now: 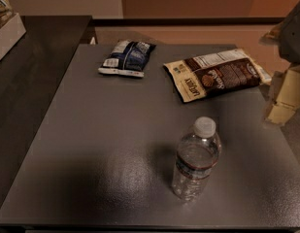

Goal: Move brown chip bag near water bottle

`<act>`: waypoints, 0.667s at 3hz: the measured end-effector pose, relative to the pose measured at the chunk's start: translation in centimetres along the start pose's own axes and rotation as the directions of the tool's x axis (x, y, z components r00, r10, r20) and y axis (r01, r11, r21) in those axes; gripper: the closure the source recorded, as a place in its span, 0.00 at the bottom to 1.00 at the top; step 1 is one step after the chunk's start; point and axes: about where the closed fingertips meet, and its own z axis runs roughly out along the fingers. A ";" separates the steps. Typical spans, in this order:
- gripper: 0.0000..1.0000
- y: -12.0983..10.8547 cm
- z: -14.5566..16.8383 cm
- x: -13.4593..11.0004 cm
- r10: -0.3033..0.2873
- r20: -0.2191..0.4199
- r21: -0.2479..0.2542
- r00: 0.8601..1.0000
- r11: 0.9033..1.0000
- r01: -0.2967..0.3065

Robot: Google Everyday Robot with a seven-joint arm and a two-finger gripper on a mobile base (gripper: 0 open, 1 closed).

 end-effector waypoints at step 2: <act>0.00 -0.4 0.3 -0.4 -0.024 0.012 -0.012 1.000 1.000 0.024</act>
Offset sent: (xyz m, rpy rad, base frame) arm 0.0114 0.0058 -0.0083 0.0161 0.0373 0.0684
